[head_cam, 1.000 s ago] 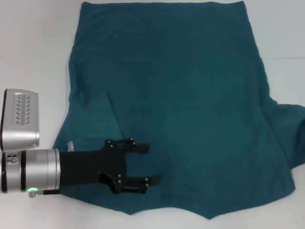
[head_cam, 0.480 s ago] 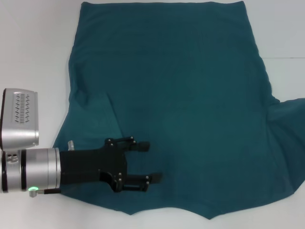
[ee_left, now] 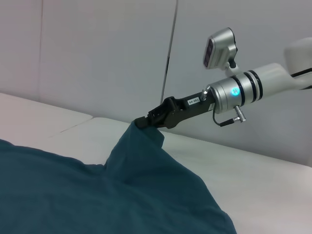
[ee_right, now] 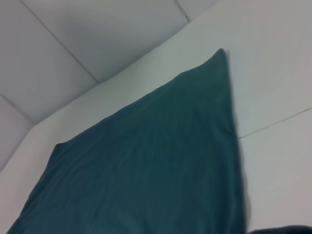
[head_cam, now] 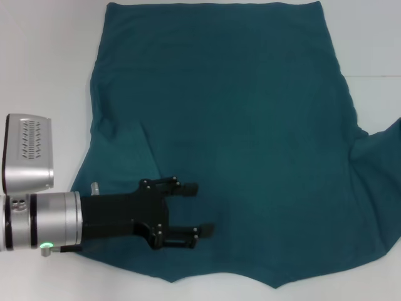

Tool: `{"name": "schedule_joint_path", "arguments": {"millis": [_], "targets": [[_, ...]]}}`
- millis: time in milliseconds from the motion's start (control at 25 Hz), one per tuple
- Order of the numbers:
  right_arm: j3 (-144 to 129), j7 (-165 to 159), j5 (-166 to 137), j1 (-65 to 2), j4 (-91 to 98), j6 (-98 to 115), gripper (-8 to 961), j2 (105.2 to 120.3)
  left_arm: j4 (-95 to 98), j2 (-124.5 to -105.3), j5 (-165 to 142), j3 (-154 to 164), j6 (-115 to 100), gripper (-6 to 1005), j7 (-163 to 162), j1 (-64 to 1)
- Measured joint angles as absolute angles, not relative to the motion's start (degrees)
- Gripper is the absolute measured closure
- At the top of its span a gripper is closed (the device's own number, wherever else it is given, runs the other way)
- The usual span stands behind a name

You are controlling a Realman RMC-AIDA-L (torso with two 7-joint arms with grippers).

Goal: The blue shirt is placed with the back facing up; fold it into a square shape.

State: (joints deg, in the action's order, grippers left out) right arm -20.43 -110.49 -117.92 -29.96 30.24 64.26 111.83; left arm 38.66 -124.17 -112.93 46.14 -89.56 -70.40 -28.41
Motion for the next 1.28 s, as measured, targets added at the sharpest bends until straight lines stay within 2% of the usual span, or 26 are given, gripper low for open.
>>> {"name": "schedule_joint_path", "arguments": {"millis": [280, 360, 480, 720, 1000, 1280], "targets": [[-23.46, -109.2, -117.79, -32.39, 29.84, 70.9, 944, 112.98, 38.49, -124.1, -112.93, 46.5, -88.14, 144, -71.55, -29.21], [-25.06, -109.35, -117.83, -33.95, 29.52, 70.86, 944, 113.69, 38.49, -124.1, -112.94, 46.56, -88.12, 144, -71.57, -29.28], [-30.47, -109.02, -118.03, -36.7, 29.95, 68.36, 944, 115.69, 38.49, -124.08, -112.94, 46.57, -88.1, 144, -71.58, -29.3], [-34.8, -109.02, -117.99, -38.24, 30.07, 67.08, 790, 116.55, 38.49, -124.03, -112.94, 46.25, -87.97, 144, -71.61, -29.23], [-34.56, -111.58, -117.84, -36.88, 30.29, 67.02, 616, 115.01, 38.48, -124.01, -112.94, 46.12, -87.23, 143, -71.69, -29.0], [-35.09, -116.08, -118.95, -34.62, 30.3, 67.01, 349, 113.01, 38.33, -124.09, -112.94, 46.2, -87.22, 143, -71.72, -29.22]]}}
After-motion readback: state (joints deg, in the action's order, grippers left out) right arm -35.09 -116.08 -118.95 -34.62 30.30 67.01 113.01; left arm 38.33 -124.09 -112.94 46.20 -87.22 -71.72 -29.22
